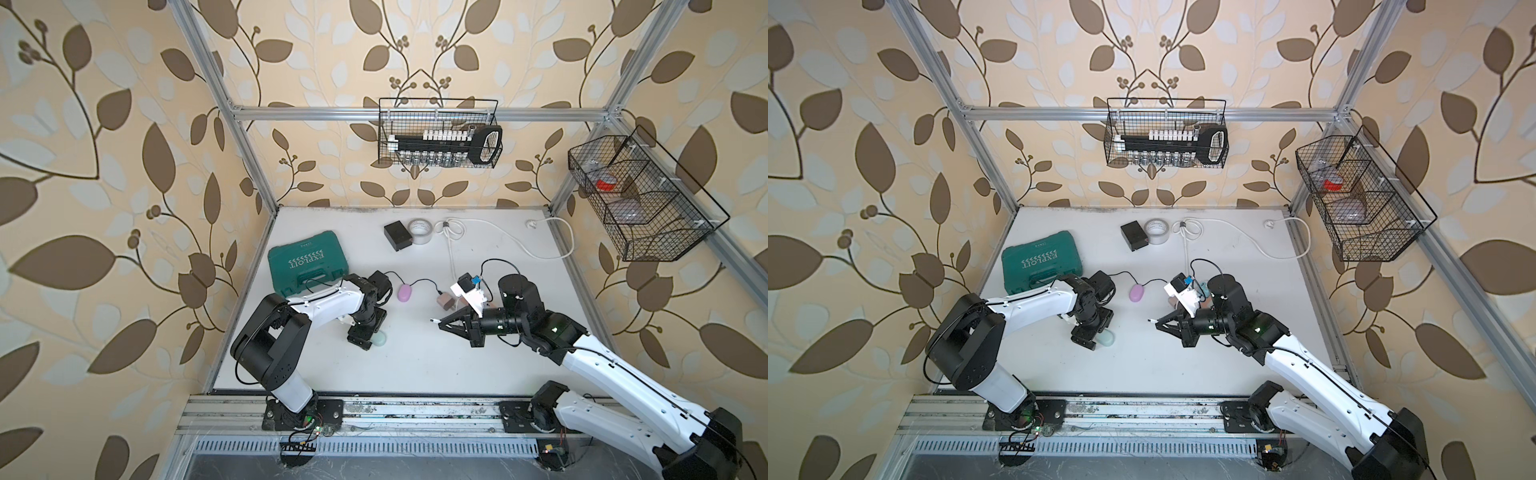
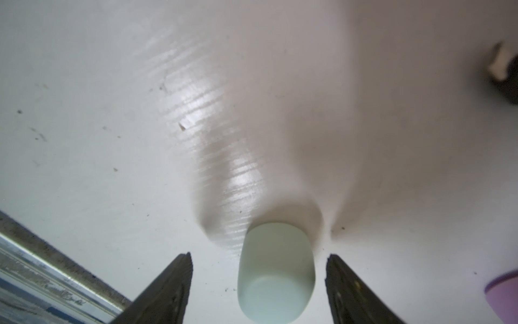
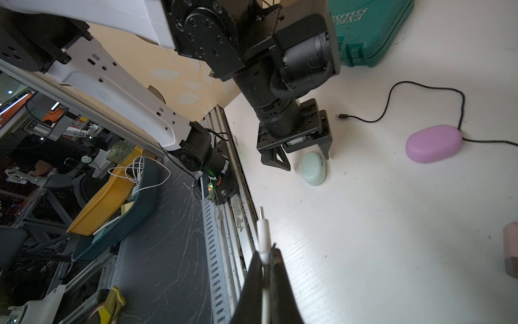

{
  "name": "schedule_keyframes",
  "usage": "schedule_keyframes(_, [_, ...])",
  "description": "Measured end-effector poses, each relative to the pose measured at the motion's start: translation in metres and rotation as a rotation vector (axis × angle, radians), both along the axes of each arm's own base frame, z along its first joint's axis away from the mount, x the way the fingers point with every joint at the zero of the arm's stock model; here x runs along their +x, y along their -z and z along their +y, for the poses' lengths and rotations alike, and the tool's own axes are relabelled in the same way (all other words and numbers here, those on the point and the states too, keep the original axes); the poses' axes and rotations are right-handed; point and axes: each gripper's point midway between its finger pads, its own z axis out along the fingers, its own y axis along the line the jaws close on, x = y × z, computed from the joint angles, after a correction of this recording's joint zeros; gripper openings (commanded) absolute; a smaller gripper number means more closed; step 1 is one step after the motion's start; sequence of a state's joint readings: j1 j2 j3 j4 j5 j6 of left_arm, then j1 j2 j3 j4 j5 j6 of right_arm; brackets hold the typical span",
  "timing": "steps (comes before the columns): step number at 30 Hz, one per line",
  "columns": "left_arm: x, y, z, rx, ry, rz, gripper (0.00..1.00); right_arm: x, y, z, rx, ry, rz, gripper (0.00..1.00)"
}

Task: Charge the bluetooth headset
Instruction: Adjust the bluetooth headset at the center of the board.

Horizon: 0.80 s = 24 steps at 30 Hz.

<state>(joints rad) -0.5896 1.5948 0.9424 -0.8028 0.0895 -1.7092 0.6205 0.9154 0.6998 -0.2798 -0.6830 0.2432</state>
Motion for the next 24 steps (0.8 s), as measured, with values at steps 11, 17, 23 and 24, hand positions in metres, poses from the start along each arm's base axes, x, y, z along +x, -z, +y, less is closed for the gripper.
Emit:
schedule_keyframes(11, [0.017, -0.004, -0.001, 0.016, 0.027, -0.066, 0.78, -0.003, -0.005, 0.000, 0.016, -0.008, -0.014, 0.04])
schedule_keyframes(17, [0.020, 0.000, -0.005, 0.004, 0.029, -0.068, 0.79, -0.003, -0.006, 0.000, 0.018, -0.008, -0.017, 0.04])
schedule_keyframes(23, [0.023, 0.000, -0.007, -0.001, 0.032, -0.080, 0.79, -0.003, -0.006, 0.000, 0.018, -0.008, -0.017, 0.04])
schedule_keyframes(24, [0.025, 0.000, -0.007, -0.001, 0.035, -0.081, 0.78, -0.003, -0.006, 0.000, 0.018, -0.008, -0.017, 0.04])
